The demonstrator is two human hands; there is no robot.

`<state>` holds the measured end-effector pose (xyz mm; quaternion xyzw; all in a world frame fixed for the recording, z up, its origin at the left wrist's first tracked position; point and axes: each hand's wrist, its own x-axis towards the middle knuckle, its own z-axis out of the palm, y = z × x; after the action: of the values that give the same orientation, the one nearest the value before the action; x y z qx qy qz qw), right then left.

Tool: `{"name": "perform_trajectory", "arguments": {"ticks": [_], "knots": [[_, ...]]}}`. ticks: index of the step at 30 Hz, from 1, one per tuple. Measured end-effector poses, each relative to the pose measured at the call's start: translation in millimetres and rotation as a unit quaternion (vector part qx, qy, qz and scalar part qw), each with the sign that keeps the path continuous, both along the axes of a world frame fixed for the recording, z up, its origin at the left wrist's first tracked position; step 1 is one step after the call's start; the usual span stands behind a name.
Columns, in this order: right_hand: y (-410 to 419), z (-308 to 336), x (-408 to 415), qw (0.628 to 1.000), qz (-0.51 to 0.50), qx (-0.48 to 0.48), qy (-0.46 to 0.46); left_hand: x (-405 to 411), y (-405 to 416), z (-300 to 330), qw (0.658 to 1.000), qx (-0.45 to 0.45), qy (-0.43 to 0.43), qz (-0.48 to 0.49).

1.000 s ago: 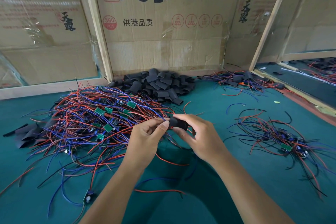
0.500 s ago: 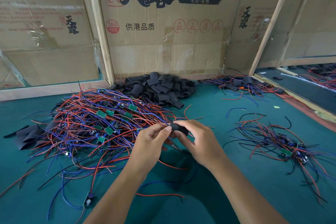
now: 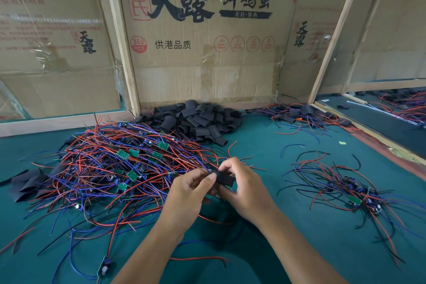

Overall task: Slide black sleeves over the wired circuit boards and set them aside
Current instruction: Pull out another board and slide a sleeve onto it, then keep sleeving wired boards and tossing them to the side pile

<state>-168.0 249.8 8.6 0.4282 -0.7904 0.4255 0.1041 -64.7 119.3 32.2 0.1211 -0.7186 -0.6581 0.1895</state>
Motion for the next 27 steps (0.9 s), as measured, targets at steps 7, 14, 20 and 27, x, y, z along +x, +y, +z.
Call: {"name": "perform_trajectory", "arguments": {"ticks": [7, 14, 20, 27], "knots": [[-0.6, 4.0, -2.8, 0.986, -0.034, -0.023, 0.163, 0.0, -0.5, -0.2, 0.999, 0.016, 0.03, 0.037], [8.5, 16.5, -13.3, 0.982, -0.069, -0.073, 0.162, -2.4, -4.3, -0.6, 0.998, 0.015, 0.035, 0.059], [36.9, 55.7, -38.3, 0.962, -0.17, -0.044, 0.21, -0.4, -6.6, -4.3, 0.994, -0.103, -0.019, 0.043], [65.1, 86.9, -90.1, 0.925, -0.23, 0.143, 0.265, 4.0, -6.1, -3.0, 0.972, -0.229, -0.052, -0.008]]}}
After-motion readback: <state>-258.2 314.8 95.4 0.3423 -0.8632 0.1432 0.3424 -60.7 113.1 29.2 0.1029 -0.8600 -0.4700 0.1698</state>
